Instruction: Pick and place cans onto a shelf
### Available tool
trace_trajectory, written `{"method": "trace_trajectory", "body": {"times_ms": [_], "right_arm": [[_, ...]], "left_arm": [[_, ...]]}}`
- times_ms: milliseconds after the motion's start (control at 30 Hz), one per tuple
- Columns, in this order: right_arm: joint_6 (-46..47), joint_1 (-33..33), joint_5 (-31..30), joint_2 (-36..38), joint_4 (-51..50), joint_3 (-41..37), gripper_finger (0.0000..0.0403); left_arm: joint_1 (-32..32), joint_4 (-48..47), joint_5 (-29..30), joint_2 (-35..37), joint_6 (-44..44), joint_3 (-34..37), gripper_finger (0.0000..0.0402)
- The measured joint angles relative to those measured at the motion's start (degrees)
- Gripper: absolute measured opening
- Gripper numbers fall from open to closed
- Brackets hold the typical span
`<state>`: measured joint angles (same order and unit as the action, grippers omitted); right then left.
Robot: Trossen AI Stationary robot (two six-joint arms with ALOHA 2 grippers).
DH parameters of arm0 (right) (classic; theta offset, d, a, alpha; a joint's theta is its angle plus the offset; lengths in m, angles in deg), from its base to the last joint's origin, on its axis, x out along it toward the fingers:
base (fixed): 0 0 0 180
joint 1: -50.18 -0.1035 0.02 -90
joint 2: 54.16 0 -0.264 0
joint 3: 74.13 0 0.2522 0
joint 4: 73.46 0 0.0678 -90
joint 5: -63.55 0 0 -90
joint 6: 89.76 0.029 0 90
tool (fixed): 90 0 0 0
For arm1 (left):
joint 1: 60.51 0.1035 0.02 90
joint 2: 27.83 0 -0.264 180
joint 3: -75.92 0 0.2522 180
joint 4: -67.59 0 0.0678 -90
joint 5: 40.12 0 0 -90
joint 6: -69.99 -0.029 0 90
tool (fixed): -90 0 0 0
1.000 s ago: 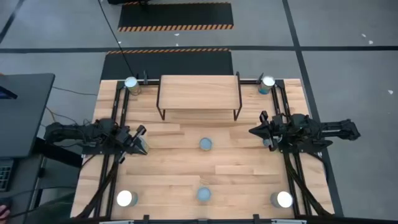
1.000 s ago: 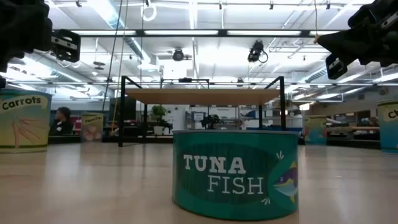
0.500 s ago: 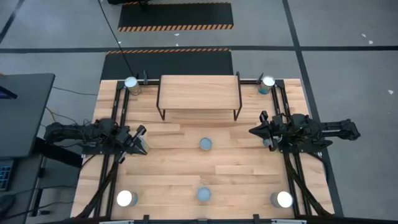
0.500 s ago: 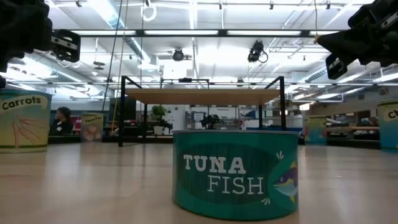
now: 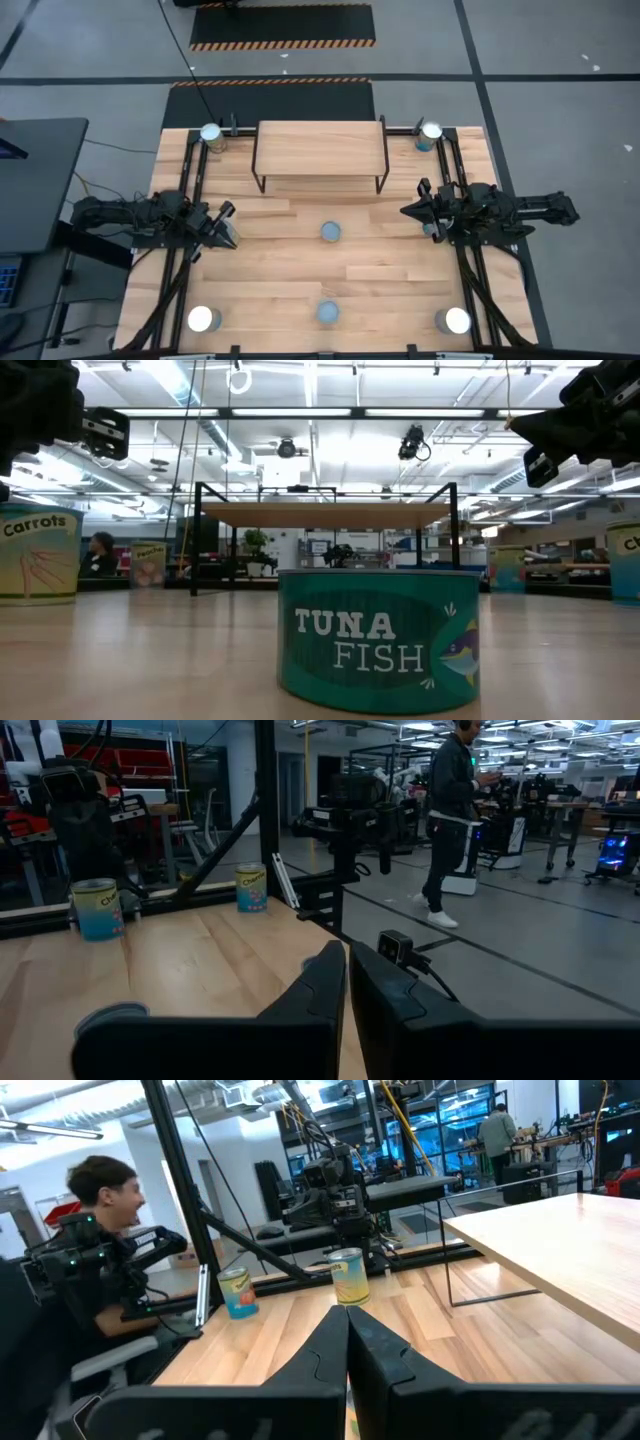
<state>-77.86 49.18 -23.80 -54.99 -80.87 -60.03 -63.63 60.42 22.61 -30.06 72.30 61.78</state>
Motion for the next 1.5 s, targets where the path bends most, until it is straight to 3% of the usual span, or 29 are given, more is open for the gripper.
{"method": "trace_trajectory", "body": {"times_ms": [1300,1500], "right_arm": [[0.0,0.0,0.0,0.0,0.0,0.0,0.0008],[-17.0,0.1,-5.7,0.0,0.4,0.0,0.0008]], "left_arm": [[0.0,0.0,0.0,0.0,0.0,0.0,0.0027],[0.0,0.0,0.0,0.0,0.0,0.0,0.0027]]}}
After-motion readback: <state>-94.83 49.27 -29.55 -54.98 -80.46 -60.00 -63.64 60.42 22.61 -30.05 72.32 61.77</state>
